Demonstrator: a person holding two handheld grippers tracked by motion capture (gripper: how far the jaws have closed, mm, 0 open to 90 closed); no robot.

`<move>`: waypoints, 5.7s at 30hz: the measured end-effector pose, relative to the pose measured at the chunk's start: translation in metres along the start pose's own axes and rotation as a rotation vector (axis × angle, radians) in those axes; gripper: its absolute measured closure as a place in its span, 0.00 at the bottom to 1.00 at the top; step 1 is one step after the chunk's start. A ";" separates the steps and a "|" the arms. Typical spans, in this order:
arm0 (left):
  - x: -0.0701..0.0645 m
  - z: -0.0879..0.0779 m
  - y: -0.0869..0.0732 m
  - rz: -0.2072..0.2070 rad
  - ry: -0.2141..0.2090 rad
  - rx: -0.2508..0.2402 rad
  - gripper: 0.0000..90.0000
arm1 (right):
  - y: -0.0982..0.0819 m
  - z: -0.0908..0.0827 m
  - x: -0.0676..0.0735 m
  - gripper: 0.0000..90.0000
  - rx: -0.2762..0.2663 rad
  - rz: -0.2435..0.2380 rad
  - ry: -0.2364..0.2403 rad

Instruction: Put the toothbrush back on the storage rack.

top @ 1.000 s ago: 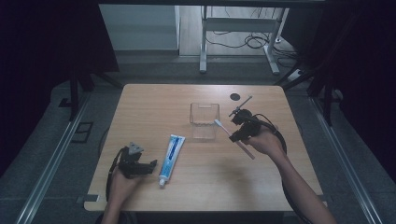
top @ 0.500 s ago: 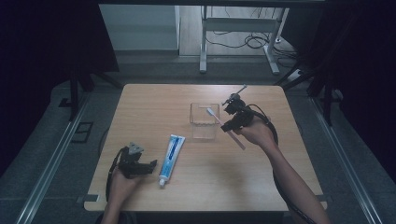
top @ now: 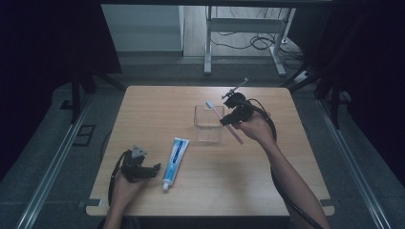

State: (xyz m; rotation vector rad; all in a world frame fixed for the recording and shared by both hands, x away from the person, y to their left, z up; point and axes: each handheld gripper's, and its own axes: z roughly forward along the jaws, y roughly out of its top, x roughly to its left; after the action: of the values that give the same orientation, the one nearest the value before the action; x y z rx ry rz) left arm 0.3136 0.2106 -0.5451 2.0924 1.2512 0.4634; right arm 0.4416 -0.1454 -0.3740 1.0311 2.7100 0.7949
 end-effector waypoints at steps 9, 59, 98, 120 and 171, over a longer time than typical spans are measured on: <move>0.000 0.000 0.000 0.000 0.000 0.000 0.15 | 0.016 0.002 -0.002 0.87 -0.056 0.009 -0.015; 0.000 0.000 0.000 0.003 -0.002 0.007 0.15 | 0.051 0.056 -0.015 0.87 -0.230 -0.011 -0.067; 0.000 0.000 0.000 0.004 0.000 0.005 0.15 | 0.027 0.103 -0.016 0.86 -0.119 -0.038 -0.032; 0.000 0.000 0.000 0.004 -0.001 0.005 0.15 | 0.026 0.090 -0.014 0.70 -0.137 -0.038 -0.027; 0.000 0.000 0.000 0.003 -0.001 0.004 0.15 | -0.006 0.036 -0.001 0.00 -0.168 -0.091 -0.048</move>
State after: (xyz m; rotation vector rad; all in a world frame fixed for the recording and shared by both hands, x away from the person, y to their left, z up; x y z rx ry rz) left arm 0.3134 0.2109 -0.5449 2.0983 1.2497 0.4617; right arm 0.4498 -0.1348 -0.4078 0.8735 2.5778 0.9491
